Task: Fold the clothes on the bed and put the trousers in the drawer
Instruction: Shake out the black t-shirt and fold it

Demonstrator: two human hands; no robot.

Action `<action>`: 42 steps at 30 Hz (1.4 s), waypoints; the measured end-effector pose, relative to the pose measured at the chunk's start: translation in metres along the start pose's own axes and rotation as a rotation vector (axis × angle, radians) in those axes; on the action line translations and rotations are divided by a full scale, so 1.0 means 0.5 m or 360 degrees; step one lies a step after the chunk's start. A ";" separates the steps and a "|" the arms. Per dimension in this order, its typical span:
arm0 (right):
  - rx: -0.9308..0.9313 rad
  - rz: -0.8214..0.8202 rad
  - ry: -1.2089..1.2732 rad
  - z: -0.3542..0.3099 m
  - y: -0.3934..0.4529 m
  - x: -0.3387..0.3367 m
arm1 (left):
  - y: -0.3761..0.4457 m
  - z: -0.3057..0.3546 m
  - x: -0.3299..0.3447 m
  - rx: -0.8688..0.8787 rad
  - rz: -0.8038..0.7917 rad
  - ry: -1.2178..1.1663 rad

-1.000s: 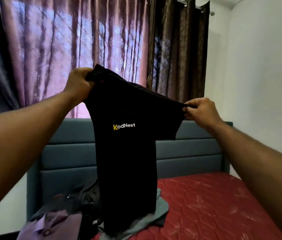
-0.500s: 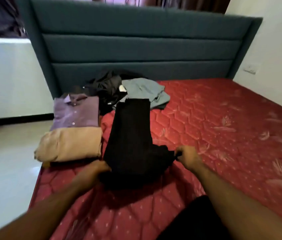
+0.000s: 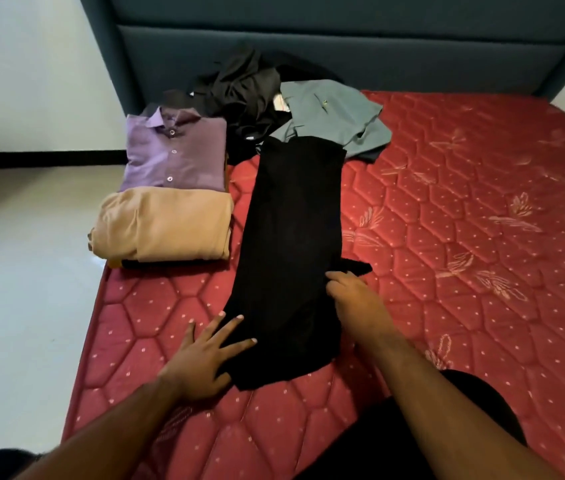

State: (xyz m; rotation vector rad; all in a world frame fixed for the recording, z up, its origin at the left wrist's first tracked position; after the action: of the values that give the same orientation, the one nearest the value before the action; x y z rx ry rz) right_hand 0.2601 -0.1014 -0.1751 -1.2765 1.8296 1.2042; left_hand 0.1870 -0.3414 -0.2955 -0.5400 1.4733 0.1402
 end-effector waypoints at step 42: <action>0.1828 0.0188 0.2165 0.162 0.035 0.072 | 0.226 -0.225 -0.326 -0.0934 0.0366 -0.1686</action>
State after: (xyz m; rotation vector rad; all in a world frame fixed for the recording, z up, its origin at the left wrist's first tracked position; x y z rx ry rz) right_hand 0.2290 -0.0396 -0.2328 -1.2147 2.7131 -1.0405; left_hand 0.0203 -0.2524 -0.1678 -0.6141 0.4224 0.9130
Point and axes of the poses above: each hand's wrist, its own y-axis towards the middle knuckle, its own x-axis out of the palm, z = x × y, the point moved 7 cm from there along y, towards the middle knuckle, and after that the axes turned 10 degrees about y, right-handed, at the moved point
